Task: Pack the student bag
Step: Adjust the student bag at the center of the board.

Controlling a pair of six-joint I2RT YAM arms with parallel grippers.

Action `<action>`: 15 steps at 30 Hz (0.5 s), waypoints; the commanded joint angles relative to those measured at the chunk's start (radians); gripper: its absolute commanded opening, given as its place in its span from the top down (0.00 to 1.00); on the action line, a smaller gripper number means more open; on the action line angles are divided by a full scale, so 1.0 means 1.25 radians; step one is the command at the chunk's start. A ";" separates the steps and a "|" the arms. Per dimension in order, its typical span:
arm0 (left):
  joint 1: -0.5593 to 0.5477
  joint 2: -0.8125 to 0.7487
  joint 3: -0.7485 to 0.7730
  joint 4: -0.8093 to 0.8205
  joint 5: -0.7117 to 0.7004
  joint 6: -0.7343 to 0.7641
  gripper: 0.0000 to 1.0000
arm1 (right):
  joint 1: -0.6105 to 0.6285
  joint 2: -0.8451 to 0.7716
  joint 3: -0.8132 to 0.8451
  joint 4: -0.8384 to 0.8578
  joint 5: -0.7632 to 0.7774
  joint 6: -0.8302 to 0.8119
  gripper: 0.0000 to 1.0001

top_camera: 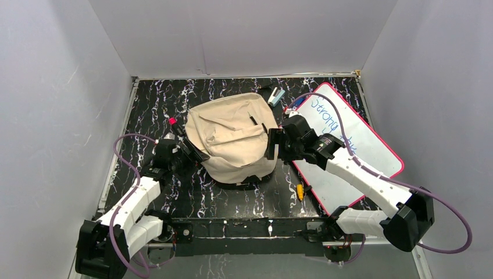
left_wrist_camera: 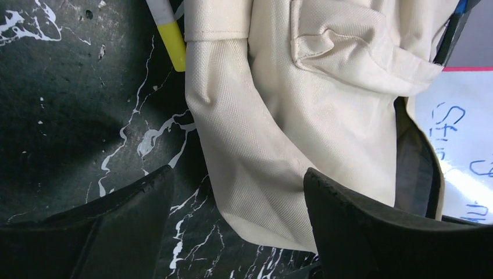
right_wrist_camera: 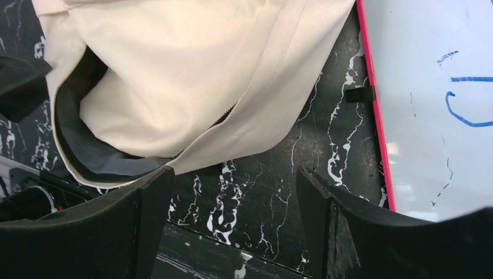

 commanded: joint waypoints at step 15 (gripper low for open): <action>-0.002 0.109 0.013 0.104 -0.045 -0.020 0.89 | -0.040 0.033 0.064 0.027 0.023 0.020 0.14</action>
